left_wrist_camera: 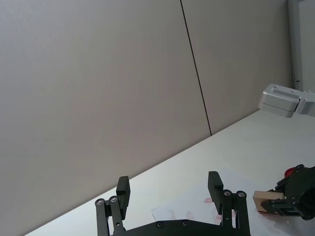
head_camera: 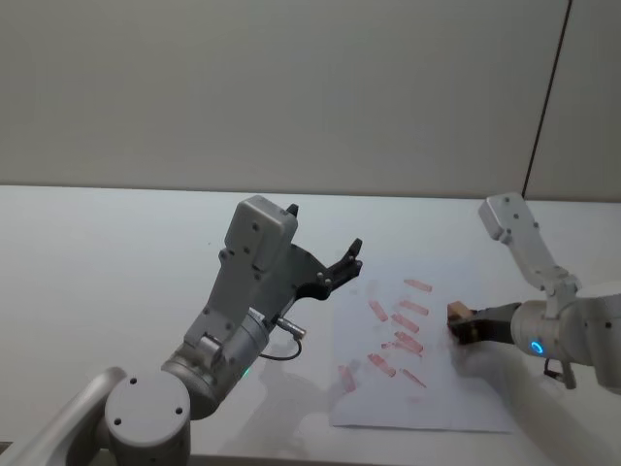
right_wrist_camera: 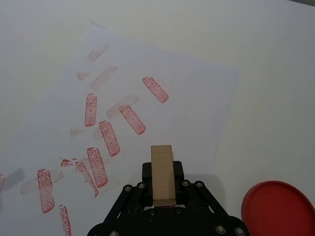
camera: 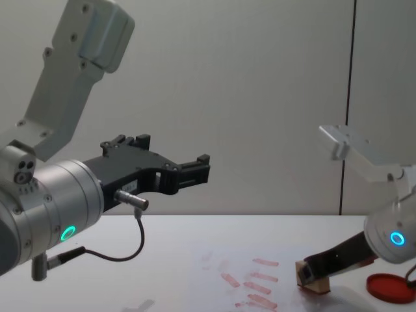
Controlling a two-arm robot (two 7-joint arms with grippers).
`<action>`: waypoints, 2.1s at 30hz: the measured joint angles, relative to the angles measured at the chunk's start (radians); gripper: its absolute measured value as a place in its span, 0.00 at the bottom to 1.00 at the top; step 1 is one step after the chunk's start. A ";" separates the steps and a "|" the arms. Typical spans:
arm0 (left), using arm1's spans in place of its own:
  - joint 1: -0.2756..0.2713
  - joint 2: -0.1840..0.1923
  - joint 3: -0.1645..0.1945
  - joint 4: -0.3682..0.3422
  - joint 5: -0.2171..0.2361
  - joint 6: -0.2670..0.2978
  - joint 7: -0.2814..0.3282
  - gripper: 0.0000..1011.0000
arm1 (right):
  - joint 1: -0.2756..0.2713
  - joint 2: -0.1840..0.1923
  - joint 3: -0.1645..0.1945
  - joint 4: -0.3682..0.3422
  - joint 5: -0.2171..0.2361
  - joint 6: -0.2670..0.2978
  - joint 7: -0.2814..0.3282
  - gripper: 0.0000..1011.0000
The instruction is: Use the one hand to pick up the stamp and affix it onto the A4 paper.
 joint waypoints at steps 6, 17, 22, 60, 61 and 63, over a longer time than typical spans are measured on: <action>0.000 0.000 0.000 0.000 0.000 0.000 0.000 0.99 | 0.004 -0.004 -0.005 0.014 -0.014 0.000 0.008 0.22; 0.000 0.000 0.000 0.000 0.000 0.000 0.000 0.99 | 0.010 -0.011 -0.011 0.033 -0.028 -0.006 0.015 0.22; 0.000 0.000 0.000 0.000 0.000 0.000 0.000 0.99 | 0.010 -0.012 -0.011 0.036 -0.030 -0.009 0.015 0.22; 0.000 0.000 0.000 0.000 0.000 0.000 0.000 0.99 | -0.086 0.006 -0.012 -0.029 0.033 -0.087 -0.040 0.22; 0.000 0.000 0.000 0.000 0.000 0.000 0.000 0.99 | -0.088 0.006 -0.011 -0.031 0.035 -0.089 -0.041 0.22; 0.000 0.000 0.000 0.000 0.000 0.000 0.000 0.99 | -0.090 0.008 -0.010 -0.035 0.038 -0.093 -0.043 0.22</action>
